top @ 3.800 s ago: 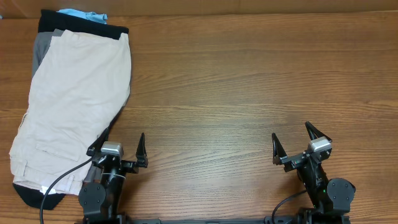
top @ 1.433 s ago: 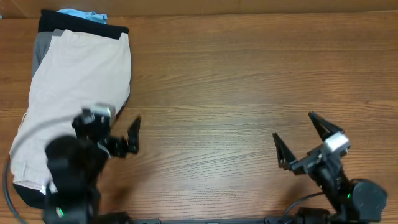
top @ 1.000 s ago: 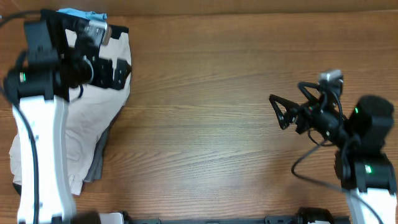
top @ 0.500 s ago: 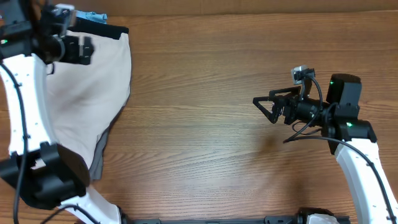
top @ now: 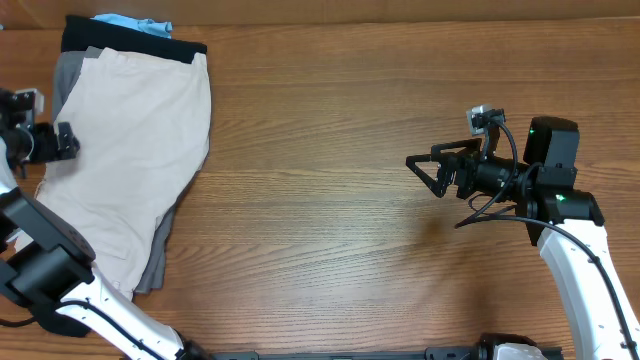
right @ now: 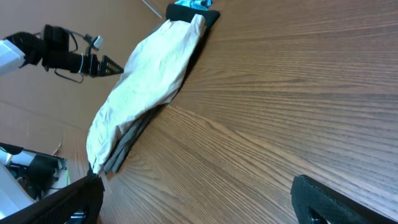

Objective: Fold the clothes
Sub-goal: 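Move the left gripper to the beige shorts on the stack and grasp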

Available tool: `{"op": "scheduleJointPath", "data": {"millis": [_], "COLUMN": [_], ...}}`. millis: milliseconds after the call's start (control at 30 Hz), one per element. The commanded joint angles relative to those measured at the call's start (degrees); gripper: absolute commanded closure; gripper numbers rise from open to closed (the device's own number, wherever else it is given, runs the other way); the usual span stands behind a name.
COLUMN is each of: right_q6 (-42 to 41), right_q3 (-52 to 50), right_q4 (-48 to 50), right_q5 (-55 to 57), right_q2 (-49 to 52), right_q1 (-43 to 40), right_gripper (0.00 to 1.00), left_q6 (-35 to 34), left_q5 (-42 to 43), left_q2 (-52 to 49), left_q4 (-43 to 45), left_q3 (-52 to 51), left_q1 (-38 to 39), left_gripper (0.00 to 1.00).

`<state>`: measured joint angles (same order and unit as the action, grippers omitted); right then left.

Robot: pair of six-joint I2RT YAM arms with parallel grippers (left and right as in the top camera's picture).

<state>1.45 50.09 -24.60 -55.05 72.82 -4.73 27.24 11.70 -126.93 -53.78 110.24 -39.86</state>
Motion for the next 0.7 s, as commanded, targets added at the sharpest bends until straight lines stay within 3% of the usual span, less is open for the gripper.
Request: {"op": "scheduleJointPath", "data": {"millis": [0,333,500,667], "right_q6": [-0.15,-0.15,-0.15,-0.17], "right_q3": [1.36,1.36,1.36,1.36], "right_q4": [0.96,1.36,1.49,2.05], "right_q5": [0.11,0.11,0.11,0.11], "right_q2": [-0.13,-0.13,-0.13,-0.13], "right_q1": [0.33,0.33,0.33,0.33], "right_gripper": [0.0,0.0,0.0,0.0], "left_q6": [1.49,1.49,1.44,0.83], "left_q5": [-0.04,3.45,7.23,7.69], "left_q2": [-1.99,-2.21,-2.82,-3.82], "left_q4": [0.31,0.72,1.27,0.68], "left_q3": [1.25,1.14,0.52,0.39], "left_q1": [-2.19,-2.49,-2.45,-2.45], "left_gripper": [0.12,0.37,0.64,0.64]}}
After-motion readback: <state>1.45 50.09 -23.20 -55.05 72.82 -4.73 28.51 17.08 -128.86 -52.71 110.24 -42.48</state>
